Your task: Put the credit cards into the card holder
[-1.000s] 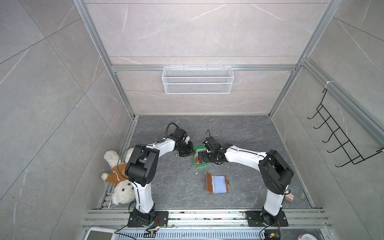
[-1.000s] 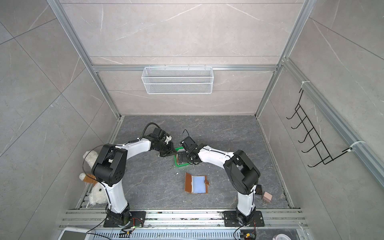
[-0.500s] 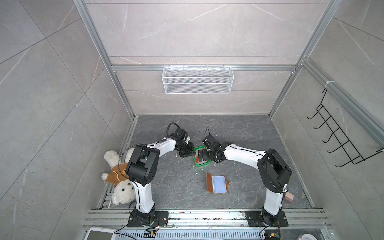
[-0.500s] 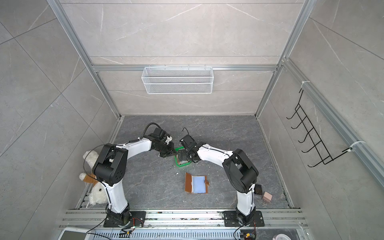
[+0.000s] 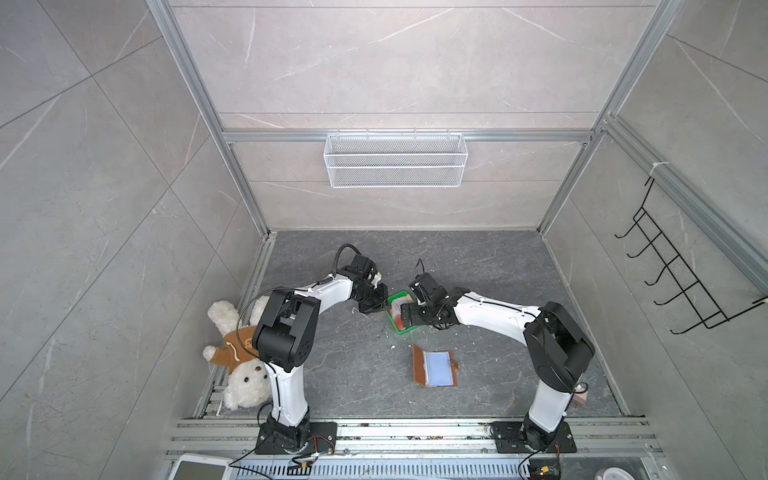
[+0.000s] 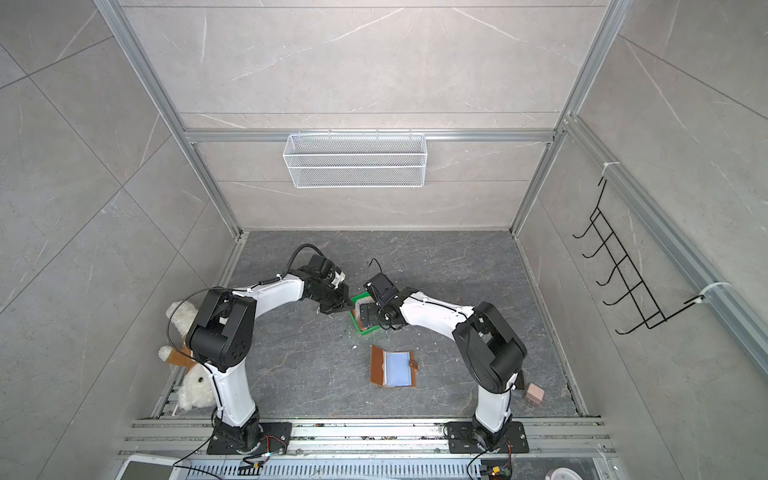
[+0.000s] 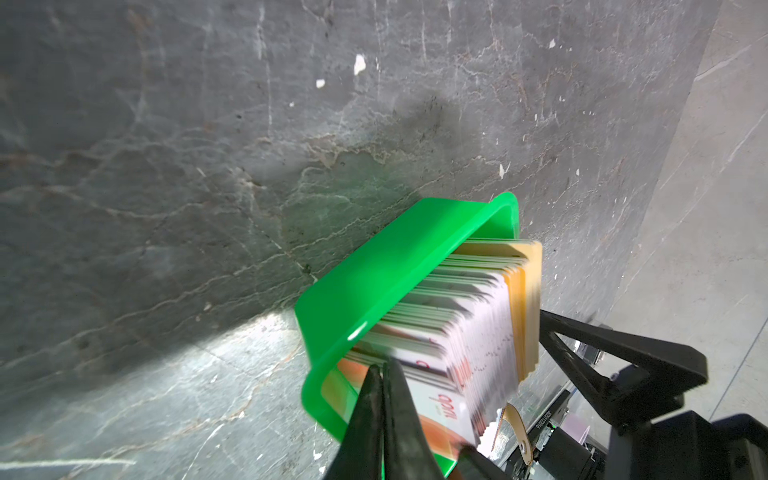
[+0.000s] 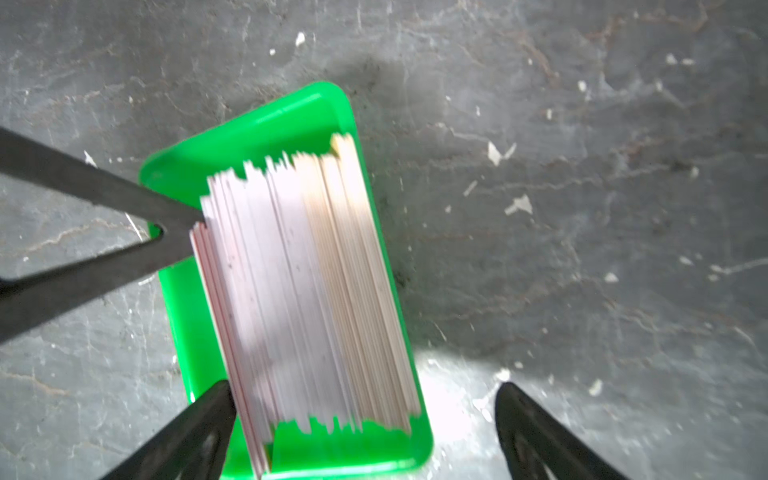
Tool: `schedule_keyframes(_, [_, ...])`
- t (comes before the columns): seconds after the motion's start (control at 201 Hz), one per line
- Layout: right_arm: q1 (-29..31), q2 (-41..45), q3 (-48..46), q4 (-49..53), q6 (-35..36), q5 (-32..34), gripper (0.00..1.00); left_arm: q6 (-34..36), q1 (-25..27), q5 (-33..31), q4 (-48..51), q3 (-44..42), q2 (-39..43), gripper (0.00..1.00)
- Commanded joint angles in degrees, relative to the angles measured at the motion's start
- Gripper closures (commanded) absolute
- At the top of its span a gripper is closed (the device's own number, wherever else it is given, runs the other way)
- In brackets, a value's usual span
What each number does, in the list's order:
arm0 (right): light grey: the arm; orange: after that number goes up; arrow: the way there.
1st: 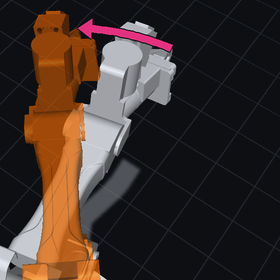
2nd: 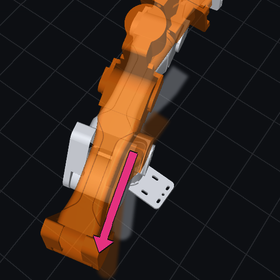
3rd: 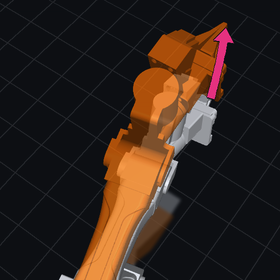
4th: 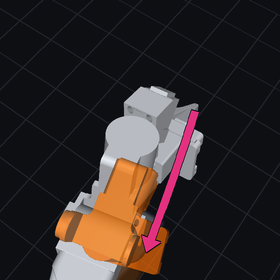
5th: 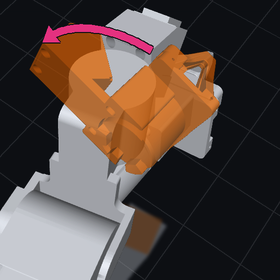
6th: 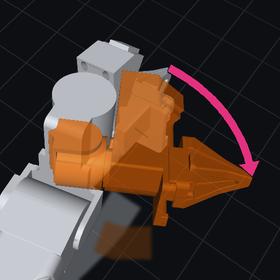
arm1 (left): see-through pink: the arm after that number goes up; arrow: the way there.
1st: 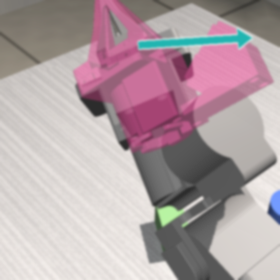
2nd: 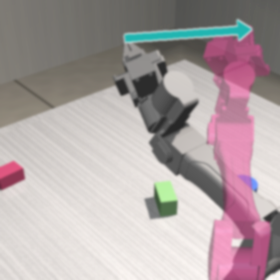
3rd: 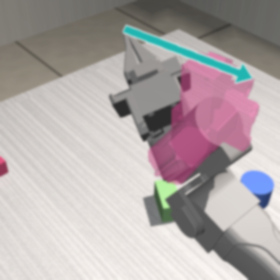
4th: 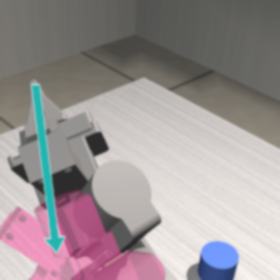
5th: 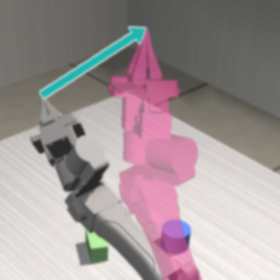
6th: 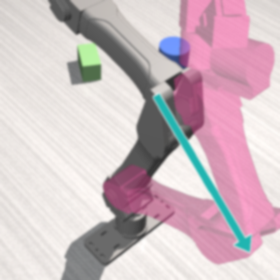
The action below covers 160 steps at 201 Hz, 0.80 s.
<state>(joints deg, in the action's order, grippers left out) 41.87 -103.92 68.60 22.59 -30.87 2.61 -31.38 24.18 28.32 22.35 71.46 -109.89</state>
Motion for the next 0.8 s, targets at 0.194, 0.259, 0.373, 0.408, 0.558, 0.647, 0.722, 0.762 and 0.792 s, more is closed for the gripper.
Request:
schedule_keyframes(0.194, [-0.3,1.4,-0.1,1.3,1.6,0.6,0.03,2.8,-0.1,-3.3,3.9,1.9,-1.0,0.93])
schedule_keyframes(0.259, [-0.3,1.5,-0.3,-0.2,2.0,-1.6,0.03,3.8,-0.1,-4.1,4.5,2.5,-0.8,0.93])
schedule_keyframes(0.373, [-0.3,0.8,0.0,-0.9,2.6,-3.6,0.03,5.4,-0.2,-3.9,4.4,3.7,-1.4,0.93])
schedule_keyframes(0.408, [-0.4,0.6,0.0,-1.0,2.6,-3.9,0.03,5.8,-0.2,-3.8,4.6,4.2,-1.9,0.93])
schedule_keyframes(0.558, [-0.3,0.9,-1.6,-3.9,1.0,-7.6,0.03,5.9,-0.2,-2.0,3.9,6.4,-4.6,0.93])
schedule_keyframes(0.647, [-0.4,1.9,-2.9,-5.5,0.5,-9.6,0.04,5.6,-0.1,-0.9,3.4,7.7,-5.5,0.93])
schedule_keyframes(0.722, [-0.3,2.4,-3.4,-6.1,0.8,-11.0,0.06,5.6,-0.1,-0.4,3.5,8.3,-5.4,0.93])
schedule_keyframes(0.762, [-0.4,2.7,-3.8,-6.5,1.0,-12.2,0.07,5.7,-0.1,-0.4,3.6,8.4,-4.8,0.93])
schedule_keyframes(0.792, [-0.3,3.0,-4.1,-6.9,1.1,-12.8,0.07,5.8,-0.1,-0.5,3.7,8.4,-4.2,0.93])
